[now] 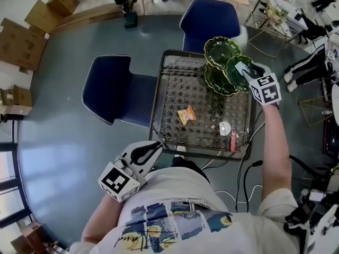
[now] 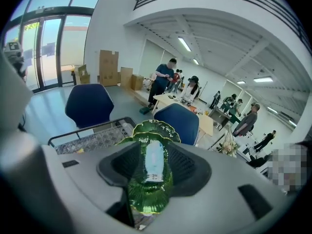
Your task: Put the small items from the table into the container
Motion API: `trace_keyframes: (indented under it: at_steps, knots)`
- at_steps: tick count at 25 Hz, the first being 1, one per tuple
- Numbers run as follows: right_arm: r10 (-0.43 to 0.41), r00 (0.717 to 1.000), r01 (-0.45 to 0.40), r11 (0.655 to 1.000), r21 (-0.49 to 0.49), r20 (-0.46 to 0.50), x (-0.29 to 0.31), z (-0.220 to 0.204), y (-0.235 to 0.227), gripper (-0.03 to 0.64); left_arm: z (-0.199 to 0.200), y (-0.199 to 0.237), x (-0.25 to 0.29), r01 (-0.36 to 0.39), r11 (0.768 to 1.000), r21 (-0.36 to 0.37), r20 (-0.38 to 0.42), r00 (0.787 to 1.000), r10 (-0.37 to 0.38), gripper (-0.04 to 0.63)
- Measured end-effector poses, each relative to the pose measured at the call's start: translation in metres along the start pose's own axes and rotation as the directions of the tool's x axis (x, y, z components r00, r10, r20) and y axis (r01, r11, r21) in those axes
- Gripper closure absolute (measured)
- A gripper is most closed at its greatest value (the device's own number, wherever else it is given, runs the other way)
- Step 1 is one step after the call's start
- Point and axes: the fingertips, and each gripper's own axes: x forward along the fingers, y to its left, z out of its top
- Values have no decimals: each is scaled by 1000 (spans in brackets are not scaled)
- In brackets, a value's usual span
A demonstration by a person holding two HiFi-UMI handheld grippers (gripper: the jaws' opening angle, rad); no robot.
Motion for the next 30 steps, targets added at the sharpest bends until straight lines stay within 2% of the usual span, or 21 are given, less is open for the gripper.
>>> trace_keyframes:
  at_steps: [5,9,15,22,26,30]
  knots:
    - [-46,992,45,999,8,118,-47,23,42,439,-4,-4,-20,49,999,11,6,999,-49,583]
    - [-23,990,22,1000,12,142,-73,27,105,439,-11,-6,-44,66,997,31,8,998,-66,583]
    - [89,989,-91,996,9,115,-87,11,236,440,-42,-5,-92,71,997,19,7,997,-71,584]
    - [160,984,-167,982,89,83,-102,-15,361,440,-83,-11,-157,97,995,22,-14,995,-96,584]
    - [182,983,-185,973,137,31,-92,-46,401,439,-101,-14,-182,102,995,19,-20,995,-101,586]
    - [177,984,-169,955,242,-15,-62,-78,400,439,-110,-17,-196,100,995,3,-19,995,-100,584]
